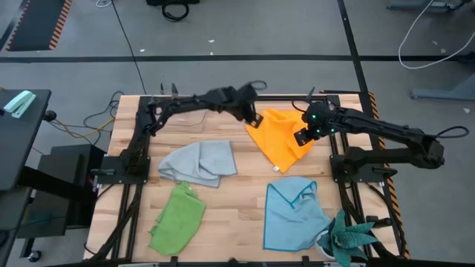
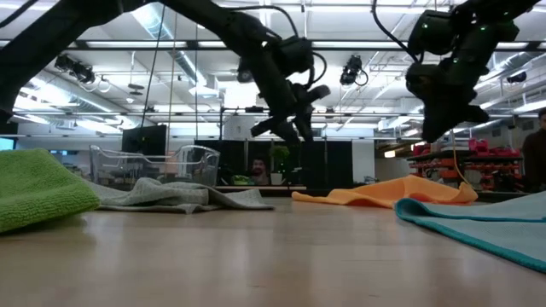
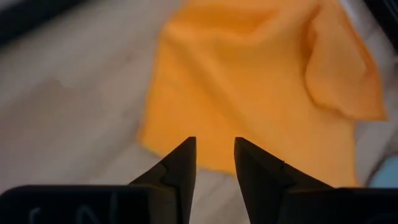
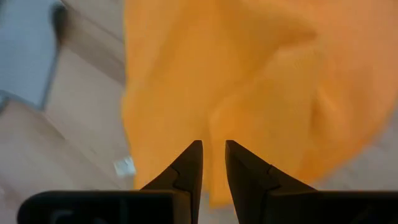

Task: Fold microfiber towels
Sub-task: Fold the orange microfiber cloth

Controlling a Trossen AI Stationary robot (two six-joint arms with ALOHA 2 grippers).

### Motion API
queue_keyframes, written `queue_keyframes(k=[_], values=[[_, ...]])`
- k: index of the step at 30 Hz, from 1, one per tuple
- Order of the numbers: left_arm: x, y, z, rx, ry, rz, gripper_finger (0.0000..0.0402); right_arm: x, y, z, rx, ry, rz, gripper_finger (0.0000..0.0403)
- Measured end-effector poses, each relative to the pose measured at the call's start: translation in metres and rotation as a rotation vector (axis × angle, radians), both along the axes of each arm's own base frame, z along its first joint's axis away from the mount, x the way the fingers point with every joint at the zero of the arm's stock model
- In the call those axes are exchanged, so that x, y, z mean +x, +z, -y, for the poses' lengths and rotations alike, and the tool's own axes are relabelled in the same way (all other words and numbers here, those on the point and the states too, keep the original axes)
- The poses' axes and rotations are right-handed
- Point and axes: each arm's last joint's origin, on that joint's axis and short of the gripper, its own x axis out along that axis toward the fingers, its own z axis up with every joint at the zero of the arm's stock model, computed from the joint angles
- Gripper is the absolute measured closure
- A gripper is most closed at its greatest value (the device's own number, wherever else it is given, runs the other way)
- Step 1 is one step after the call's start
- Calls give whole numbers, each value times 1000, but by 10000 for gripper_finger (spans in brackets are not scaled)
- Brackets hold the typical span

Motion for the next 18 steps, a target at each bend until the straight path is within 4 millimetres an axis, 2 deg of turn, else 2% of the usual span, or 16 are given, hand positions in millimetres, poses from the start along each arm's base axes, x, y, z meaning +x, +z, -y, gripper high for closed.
queue_keyframes(k=[2,5,11,18], values=[[1,-8,11,-7,34,-42,286,-6,1,-3,17,-7,-22,325],[1,-24,15,-32,112,-101,286,-11,4,-6,16,-18,-7,325],[4,-57,-1,-65,195,-127,271,-13,9,-8,-8,-24,41,325],[6,-55,-15,-59,239,-60,250,-12,10,-10,0,-11,48,325]])
